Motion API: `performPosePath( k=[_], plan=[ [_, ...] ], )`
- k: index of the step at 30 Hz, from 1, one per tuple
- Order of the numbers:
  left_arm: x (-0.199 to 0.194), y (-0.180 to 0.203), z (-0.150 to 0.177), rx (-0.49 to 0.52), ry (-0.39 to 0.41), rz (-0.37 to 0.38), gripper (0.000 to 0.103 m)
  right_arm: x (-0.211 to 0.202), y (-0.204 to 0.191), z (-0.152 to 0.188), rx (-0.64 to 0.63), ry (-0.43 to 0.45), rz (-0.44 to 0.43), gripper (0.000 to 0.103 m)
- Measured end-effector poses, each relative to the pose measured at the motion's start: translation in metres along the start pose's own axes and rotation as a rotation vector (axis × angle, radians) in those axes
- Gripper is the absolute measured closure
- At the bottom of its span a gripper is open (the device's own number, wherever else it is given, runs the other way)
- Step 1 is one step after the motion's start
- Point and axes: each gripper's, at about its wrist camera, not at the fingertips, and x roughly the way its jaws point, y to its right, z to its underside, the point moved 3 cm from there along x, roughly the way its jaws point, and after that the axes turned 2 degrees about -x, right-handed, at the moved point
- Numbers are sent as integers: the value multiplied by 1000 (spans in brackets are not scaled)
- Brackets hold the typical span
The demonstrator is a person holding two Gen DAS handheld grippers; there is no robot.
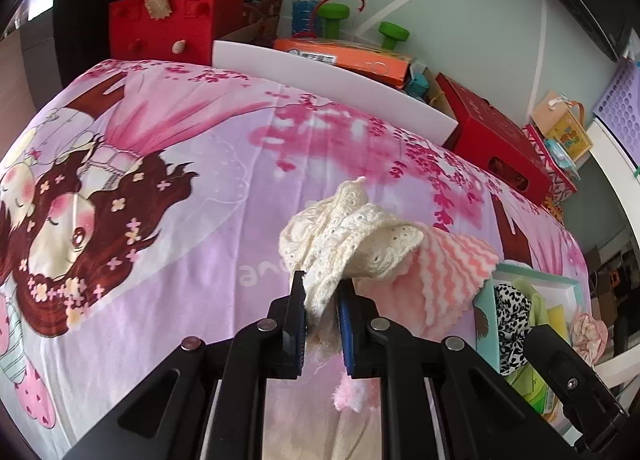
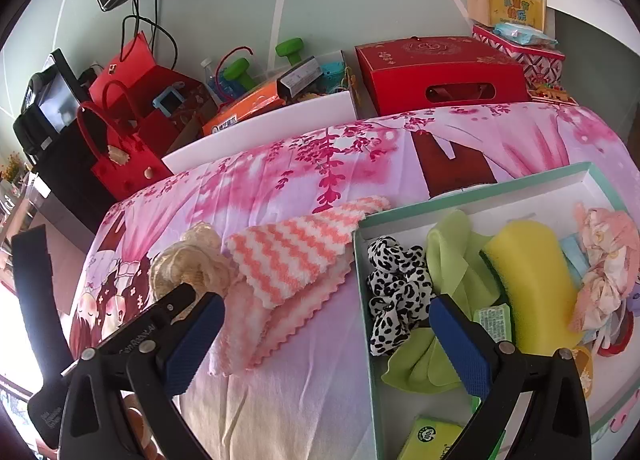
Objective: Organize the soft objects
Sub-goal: 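Close the left tool on the cream crochet cloth and lift it, then grasp the pink-and-white striped towel with the right tool while the left tool holds the crochet cloth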
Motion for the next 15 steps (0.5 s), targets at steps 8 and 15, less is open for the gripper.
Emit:
performPosePath(
  k=[8,15],
  plan=[
    [-13,-21,-5,-83,16,-42,90,2,-6,1,-27,-2,-13,0],
    [-26,-37,-7,-133,43,-74,91,2,-21,2,-81,12,-43,0]
  ],
)
